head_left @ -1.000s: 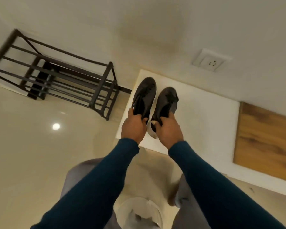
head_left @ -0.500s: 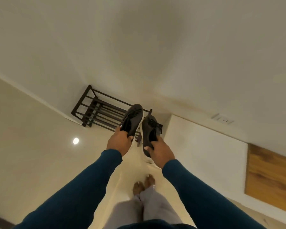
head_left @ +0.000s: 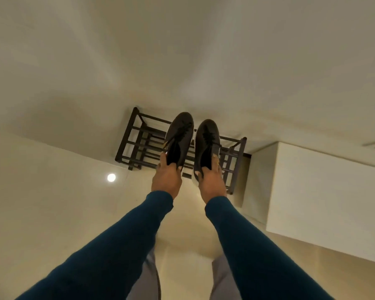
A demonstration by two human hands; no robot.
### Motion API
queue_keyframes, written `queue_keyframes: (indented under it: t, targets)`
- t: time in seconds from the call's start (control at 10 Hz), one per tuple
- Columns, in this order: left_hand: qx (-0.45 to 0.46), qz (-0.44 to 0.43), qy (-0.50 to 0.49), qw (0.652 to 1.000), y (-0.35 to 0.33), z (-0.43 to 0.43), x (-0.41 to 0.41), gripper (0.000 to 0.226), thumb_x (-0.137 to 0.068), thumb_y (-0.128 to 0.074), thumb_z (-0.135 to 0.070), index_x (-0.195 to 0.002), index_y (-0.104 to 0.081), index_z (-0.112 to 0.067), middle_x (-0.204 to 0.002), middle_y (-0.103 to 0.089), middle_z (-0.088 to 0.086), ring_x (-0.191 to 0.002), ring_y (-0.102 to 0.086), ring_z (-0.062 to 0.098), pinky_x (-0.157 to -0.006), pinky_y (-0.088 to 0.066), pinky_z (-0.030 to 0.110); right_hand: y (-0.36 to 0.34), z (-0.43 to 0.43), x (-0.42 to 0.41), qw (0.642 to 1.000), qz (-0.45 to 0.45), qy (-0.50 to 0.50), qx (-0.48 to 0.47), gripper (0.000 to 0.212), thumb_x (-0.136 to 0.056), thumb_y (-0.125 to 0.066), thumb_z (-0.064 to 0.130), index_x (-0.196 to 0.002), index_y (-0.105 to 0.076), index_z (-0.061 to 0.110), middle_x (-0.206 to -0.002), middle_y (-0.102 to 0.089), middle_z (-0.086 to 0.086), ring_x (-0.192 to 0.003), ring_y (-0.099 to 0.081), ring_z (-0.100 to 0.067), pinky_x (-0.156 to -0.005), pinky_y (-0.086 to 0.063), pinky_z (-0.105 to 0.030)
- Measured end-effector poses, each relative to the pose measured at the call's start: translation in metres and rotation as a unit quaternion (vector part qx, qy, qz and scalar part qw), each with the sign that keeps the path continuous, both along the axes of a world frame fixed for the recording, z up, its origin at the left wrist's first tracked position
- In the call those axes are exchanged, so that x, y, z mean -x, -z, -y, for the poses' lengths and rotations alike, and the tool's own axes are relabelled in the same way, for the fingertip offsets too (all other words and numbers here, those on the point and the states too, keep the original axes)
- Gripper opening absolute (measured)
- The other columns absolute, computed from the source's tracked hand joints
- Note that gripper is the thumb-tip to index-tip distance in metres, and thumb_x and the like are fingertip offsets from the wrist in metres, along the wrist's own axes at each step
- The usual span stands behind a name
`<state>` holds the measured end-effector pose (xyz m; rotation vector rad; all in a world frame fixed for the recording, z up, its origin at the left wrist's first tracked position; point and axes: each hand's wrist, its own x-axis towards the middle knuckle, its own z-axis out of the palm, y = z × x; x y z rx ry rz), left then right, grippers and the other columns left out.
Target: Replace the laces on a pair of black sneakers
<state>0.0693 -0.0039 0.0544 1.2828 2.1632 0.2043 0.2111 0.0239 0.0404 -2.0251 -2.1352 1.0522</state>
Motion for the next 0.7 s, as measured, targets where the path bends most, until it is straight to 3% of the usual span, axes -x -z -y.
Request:
queue_keyframes:
  t: [0.1, 0.2, 0.3, 0.4, 0.5, 0.7]
  targets:
    - [0.023, 0.031, 0.037, 0.999, 0.074, -0.006, 0.028, 0.025, -0.103, -0.047, -0.02, -0.124, -0.055, -0.007, -0.163, -0.007, 0.008, -0.137, -0.039, 0.034, -0.106, -0.047, 0.048, 0.069, 0.004, 0.046, 0.999, 0.031, 0.031, 0.032, 0.023, -0.103, -0.05, 0.017, -0.117, -0.063, 0.006, -0.166, 0.0, -0.007, -0.152, -0.008, -0.036, -0.111, -0.042, -0.046]
    - [0.059, 0.026, 0.091, 0.994, 0.11, -0.004, 0.038, 0.029, -0.102, -0.048, -0.015, -0.131, -0.05, -0.008, -0.164, 0.001, 0.012, -0.141, -0.034, 0.037, -0.106, -0.046, 0.047, 0.102, 0.01, 0.061, 0.997, 0.057, 0.015, 0.049, 0.029, -0.098, -0.051, 0.003, -0.126, -0.059, 0.005, -0.167, 0.005, -0.007, -0.153, 0.002, -0.038, -0.11, -0.043, -0.046]
    - [0.083, -0.023, 0.143, 0.986, 0.123, -0.001, 0.042, 0.035, -0.103, -0.048, -0.023, -0.136, -0.045, -0.012, -0.163, 0.006, 0.018, -0.142, -0.03, 0.039, -0.103, -0.048, 0.047, 0.109, 0.018, 0.062, 0.997, 0.043, 0.036, 0.055, 0.034, -0.098, -0.052, 0.01, -0.131, -0.053, 0.005, -0.167, 0.006, -0.007, -0.152, 0.005, -0.04, -0.112, -0.037, -0.051]
    - [0.098, -0.06, 0.18, 0.977, 0.1, 0.006, 0.044, 0.047, -0.103, -0.047, -0.03, -0.145, -0.037, -0.014, -0.164, 0.004, 0.019, -0.147, -0.022, 0.041, -0.11, -0.041, 0.05, 0.079, 0.025, 0.052, 0.997, 0.043, 0.021, 0.066, 0.045, -0.1, -0.053, 0.027, -0.14, -0.045, 0.01, -0.167, 0.003, -0.008, -0.152, 0.001, -0.04, -0.114, -0.031, -0.058]
    - [0.095, -0.115, 0.27, 0.951, 0.029, 0.023, 0.043, 0.056, -0.103, -0.043, -0.036, -0.153, -0.028, -0.014, -0.164, -0.01, 0.019, -0.15, -0.015, 0.038, -0.119, -0.027, 0.051, 0.003, 0.042, 0.031, 0.995, 0.073, 0.018, 0.063, 0.058, -0.101, -0.048, 0.038, -0.151, -0.03, 0.016, -0.167, -0.005, -0.008, -0.152, -0.007, -0.039, -0.116, -0.022, -0.063]
    - [0.08, -0.089, 0.286, 0.951, -0.082, 0.087, 0.009, 0.059, -0.104, -0.038, -0.044, -0.154, -0.028, -0.014, -0.162, -0.024, 0.012, -0.151, -0.019, 0.031, -0.119, -0.024, 0.048, -0.096, 0.109, -0.027, 0.991, 0.127, 0.006, 0.051, 0.063, -0.101, -0.038, 0.05, -0.154, -0.027, 0.016, -0.166, -0.011, -0.01, -0.152, -0.01, -0.035, -0.119, -0.011, -0.061]
